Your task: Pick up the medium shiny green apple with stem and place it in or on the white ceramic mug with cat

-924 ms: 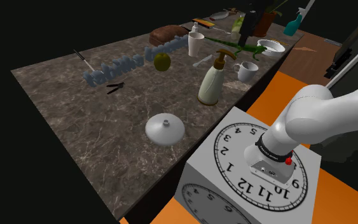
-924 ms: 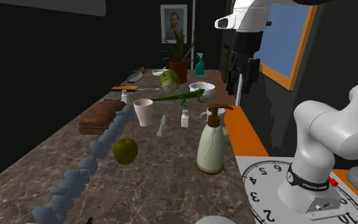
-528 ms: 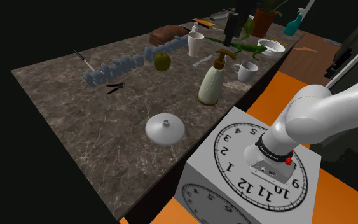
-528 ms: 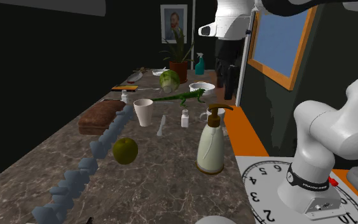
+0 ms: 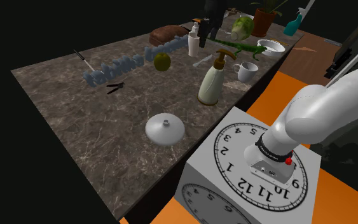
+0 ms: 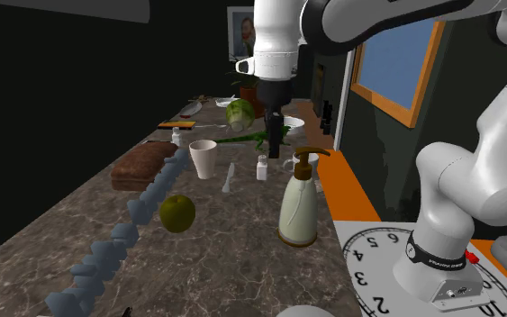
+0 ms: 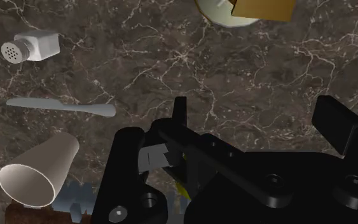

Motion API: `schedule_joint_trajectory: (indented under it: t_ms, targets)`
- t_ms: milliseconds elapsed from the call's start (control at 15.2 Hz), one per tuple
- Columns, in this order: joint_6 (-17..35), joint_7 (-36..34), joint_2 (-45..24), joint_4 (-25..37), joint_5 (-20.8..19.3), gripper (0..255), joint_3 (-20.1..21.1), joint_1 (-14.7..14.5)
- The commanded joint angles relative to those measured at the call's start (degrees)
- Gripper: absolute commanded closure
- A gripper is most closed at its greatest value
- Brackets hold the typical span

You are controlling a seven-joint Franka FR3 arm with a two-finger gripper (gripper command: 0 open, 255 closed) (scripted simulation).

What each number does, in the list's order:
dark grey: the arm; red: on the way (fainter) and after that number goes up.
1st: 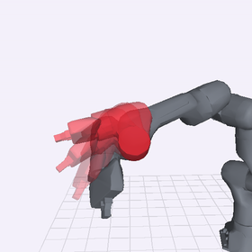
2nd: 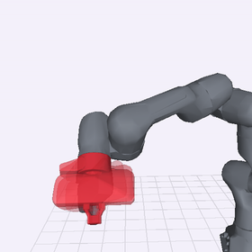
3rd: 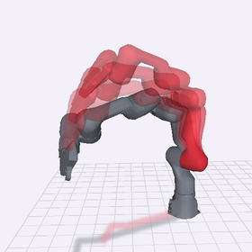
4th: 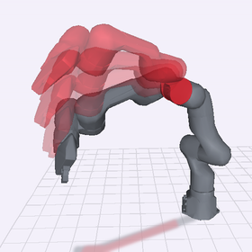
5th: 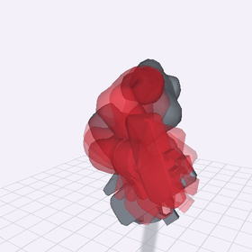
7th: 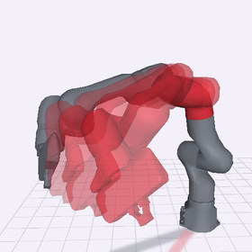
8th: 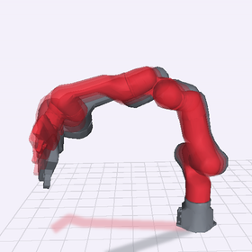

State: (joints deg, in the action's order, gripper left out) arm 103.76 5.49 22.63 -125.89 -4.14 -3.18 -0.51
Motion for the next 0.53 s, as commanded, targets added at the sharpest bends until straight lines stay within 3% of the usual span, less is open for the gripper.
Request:
schedule_joint_trajectory:
  t_ms: [0,462]
  targets:
    - [2.56,0.03,-3.75,1.59,0.45,0,-0.36,0.01]
    - [8.49,0.59,-18.55,11.5,2.74,0,-1.36,0.12]
